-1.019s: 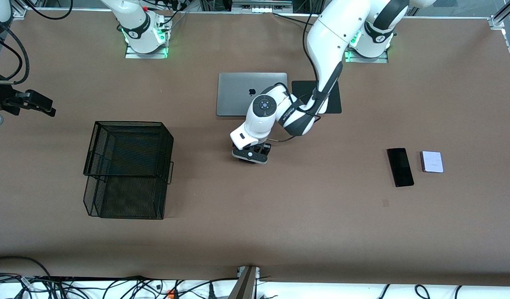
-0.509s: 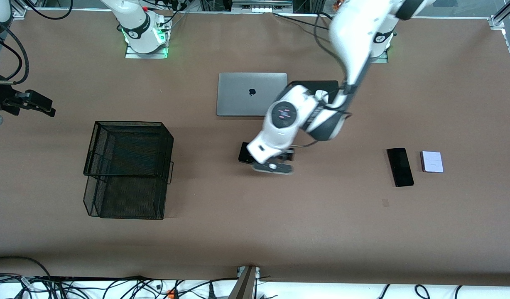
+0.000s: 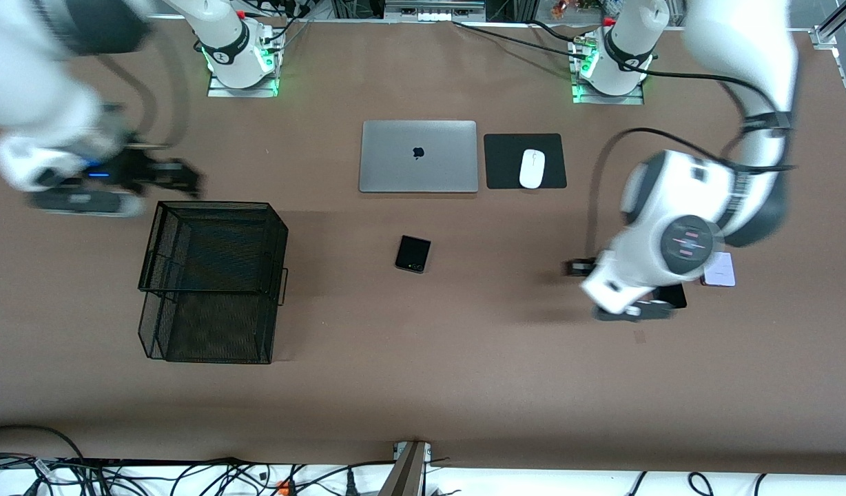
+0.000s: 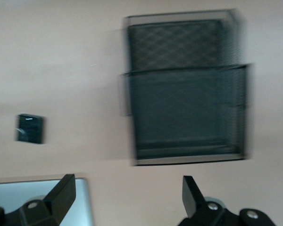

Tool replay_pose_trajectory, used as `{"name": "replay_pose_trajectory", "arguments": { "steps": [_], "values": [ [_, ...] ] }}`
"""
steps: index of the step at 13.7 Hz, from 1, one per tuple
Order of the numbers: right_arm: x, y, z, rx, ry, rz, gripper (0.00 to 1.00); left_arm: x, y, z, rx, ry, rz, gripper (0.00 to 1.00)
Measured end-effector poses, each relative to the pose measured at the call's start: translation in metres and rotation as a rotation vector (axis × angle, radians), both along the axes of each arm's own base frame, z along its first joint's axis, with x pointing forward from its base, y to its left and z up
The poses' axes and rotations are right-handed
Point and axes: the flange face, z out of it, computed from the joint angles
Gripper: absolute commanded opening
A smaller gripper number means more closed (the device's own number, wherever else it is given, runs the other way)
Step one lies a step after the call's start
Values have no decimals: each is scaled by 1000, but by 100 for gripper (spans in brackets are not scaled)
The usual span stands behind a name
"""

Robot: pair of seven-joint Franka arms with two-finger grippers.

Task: Place phones with both arms
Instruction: 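Set the flip phone down with the left gripper while the right gripper approaches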

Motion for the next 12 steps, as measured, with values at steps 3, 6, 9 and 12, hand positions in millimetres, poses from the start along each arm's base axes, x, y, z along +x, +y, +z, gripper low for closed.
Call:
{"name": "replay_pose_trajectory", "arguments": {
  "steps": [3, 6, 9, 12],
  "values": [
    [-21, 135, -37, 8, 1, -69, 100, -4, 84, -14, 12, 17, -5, 100],
    [-29, 224, -91, -10, 3, -137, 100, -28, 118, -58, -14, -100, -6, 100],
    [-40, 281, -169, -37, -11, -186, 100, -56, 149, -107, -40, -232, -33, 100],
    [-44, 305, -246, -45, -5, -182, 100, -86, 174, -155, -57, -293, -27, 100]
  ]
}}
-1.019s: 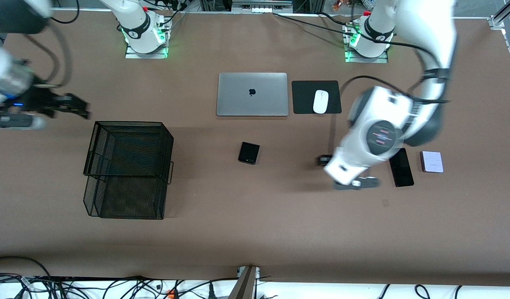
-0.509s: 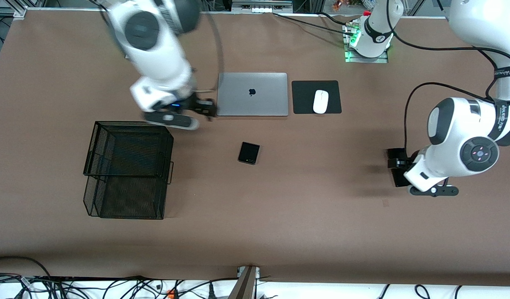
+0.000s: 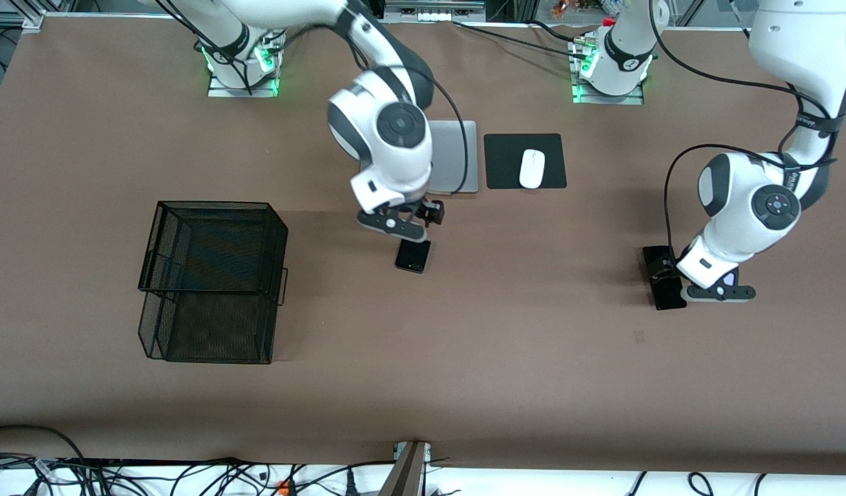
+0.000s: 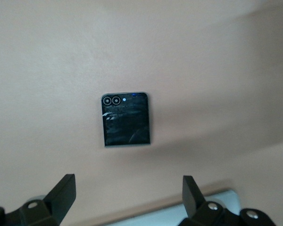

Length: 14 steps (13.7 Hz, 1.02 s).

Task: Place phones with both arms
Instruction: 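Set the flip phone down with the left gripper while the right gripper approaches, then grasp the flip phone with the right gripper while the left grasps the tall phone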

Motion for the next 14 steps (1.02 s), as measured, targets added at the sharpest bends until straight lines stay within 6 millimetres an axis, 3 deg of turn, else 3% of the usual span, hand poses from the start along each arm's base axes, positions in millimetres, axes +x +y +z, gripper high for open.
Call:
{"name": "replay_pose_trajectory", "arguments": {
  "steps": [3, 6, 8, 10, 11, 12, 13, 14],
  "values": [
    [9, -2, -59, 4, -9, -6, 100, -13, 10, -37, -12, 7, 10, 100],
    [11, -3, -96, -6, -31, 13, 100, -17, 11, -50, -16, 29, 12, 100],
    [11, -2, -114, 5, -47, 21, 100, -20, 10, -56, -18, 40, 11, 50],
    [12, -1, -123, 8, -63, 34, 100, -20, 10, -56, -19, 40, 11, 27],
    [12, -1, -126, 5, -70, 41, 100, -20, 10, -56, -20, 40, 11, 23],
    [12, -1, -128, 3, -72, 45, 84, -20, 10, -56, -20, 40, 11, 23],
    [12, -1, -130, 1, -73, 48, 55, -20, 10, -56, -20, 39, 11, 23],
    [12, -1, -130, 0, -74, 52, 35, -19, 10, -55, -21, 41, 11, 23]
  ]
}}
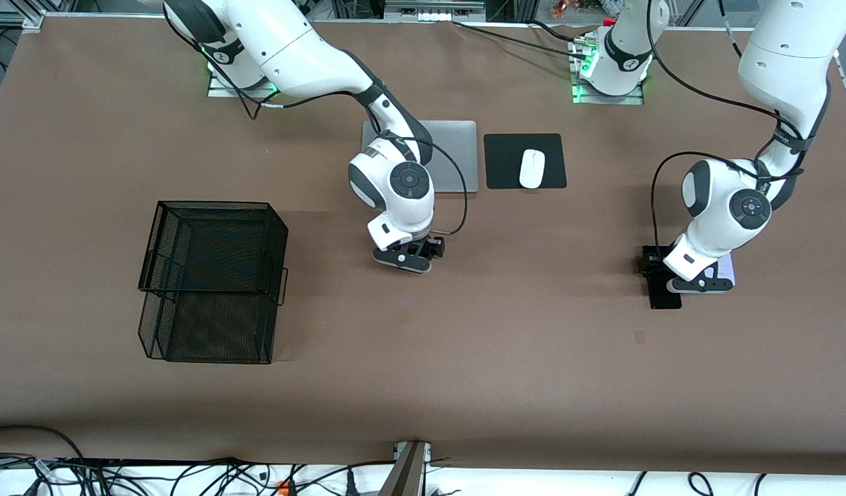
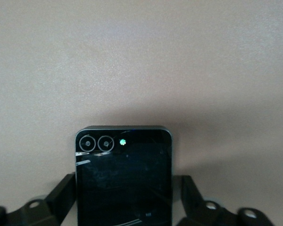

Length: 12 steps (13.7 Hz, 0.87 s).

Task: Place phones with both arms
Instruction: 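Grasp the flip phone with the right gripper while the left grasps the tall phone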

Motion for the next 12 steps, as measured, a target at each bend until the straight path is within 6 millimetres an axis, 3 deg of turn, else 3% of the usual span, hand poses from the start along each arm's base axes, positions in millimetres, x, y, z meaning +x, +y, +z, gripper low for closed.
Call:
{"name": "replay_pose_trajectory", "arguments": {
  "steps": [3, 6, 8, 9, 12],
  "values": [
    [1, 1, 2, 2, -3, 16, 30, 16, -19, 23, -9, 75, -25, 23],
    [8, 2, 24, -9, -2, 12, 30, 55, -48, 94, -1, 174, -62, 23],
    [17, -2, 69, -38, 9, 0, 30, 72, -75, 136, 9, 182, -95, 24],
    [23, -10, 98, -53, 15, -3, 30, 76, -91, 146, 12, 179, -114, 24],
    [47, -65, 194, -62, 71, 36, 28, 77, -126, 150, 17, 172, -140, 24]
  ]
}}
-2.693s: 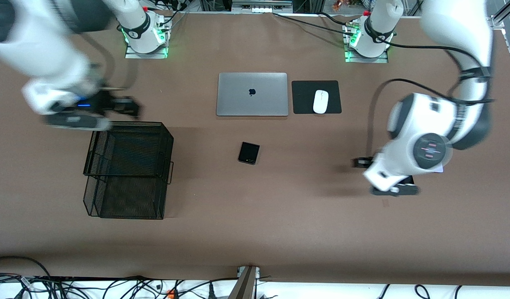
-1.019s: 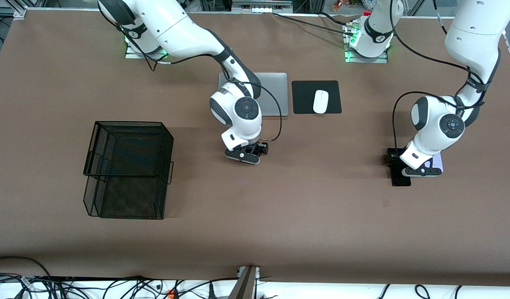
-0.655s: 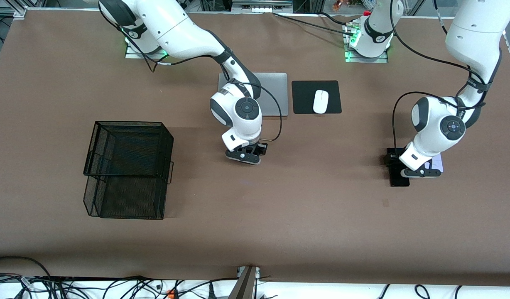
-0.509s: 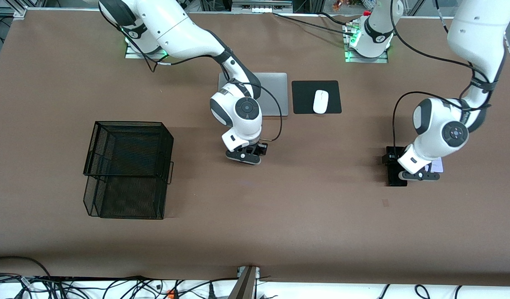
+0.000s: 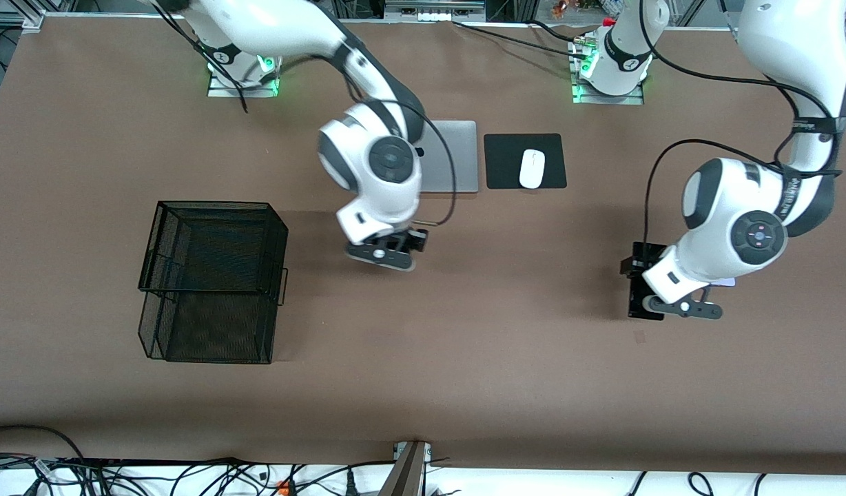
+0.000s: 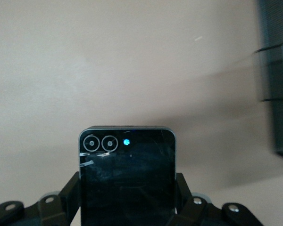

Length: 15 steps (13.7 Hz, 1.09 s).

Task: Place phones with both arms
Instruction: 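Carry the flip phone into the basket while the left gripper carries the tall phone, then release the flip phone in the basket while the left gripper sets down the tall phone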

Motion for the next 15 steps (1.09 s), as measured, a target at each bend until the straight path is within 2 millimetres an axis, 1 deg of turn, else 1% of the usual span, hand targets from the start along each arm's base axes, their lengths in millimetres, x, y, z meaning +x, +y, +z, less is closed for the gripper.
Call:
{"name": "replay_pose_trajectory", "arguments": {
  "steps": [1, 2, 3, 4, 5, 6, 7, 8, 9, 10, 11, 12, 14, 15],
  "values": [
    [9, -29, 26, -7, 29, 26, 27, 0, -5, 0, 0, 0, -6, 24],
    [20, -63, 47, -11, 52, 56, 27, -1, -8, 0, -1, 0, -9, 24],
    [31, -102, 64, -12, 72, 89, 26, -1, -11, 1, -6, -1, -12, 24],
    [39, -142, 76, -13, 87, 119, 26, -1, -19, 3, -20, -3, -18, 24],
    [45, -187, 82, -12, 103, 147, 26, -2, -34, 6, -40, -6, -32, 24],
    [47, -229, 86, -12, 122, 171, 25, -5, -56, 9, -66, -6, -55, 24],
    [46, -269, 86, -15, 136, 192, 26, -9, -84, 10, -90, -4, -80, 27],
    [44, -307, 84, -14, 141, 210, 25, -15, -117, 9, -105, -4, -102, 27],
    [41, -340, 76, -5, 137, 229, 26, -21, -154, 4, -113, -8, -106, 27],
    [35, -381, 54, 10, 123, 253, 26, -31, -204, -6, -120, -15, -89, 28],
    [30, -397, 36, 20, 118, 259, 26, -38, -234, -15, -130, -26, -52, 29],
    [26, -405, 16, 34, 109, 265, 26, -45, -270, -25, -151, -51, -10, 31],
    [17, -410, -22, 36, 106, 270, 26, -68, -347, -52, -206, -90, 67, 31],
    [15, -410, -37, 32, 111, 270, 29, -81, -377, -67, -229, -100, 99, 30]
  ]
}}
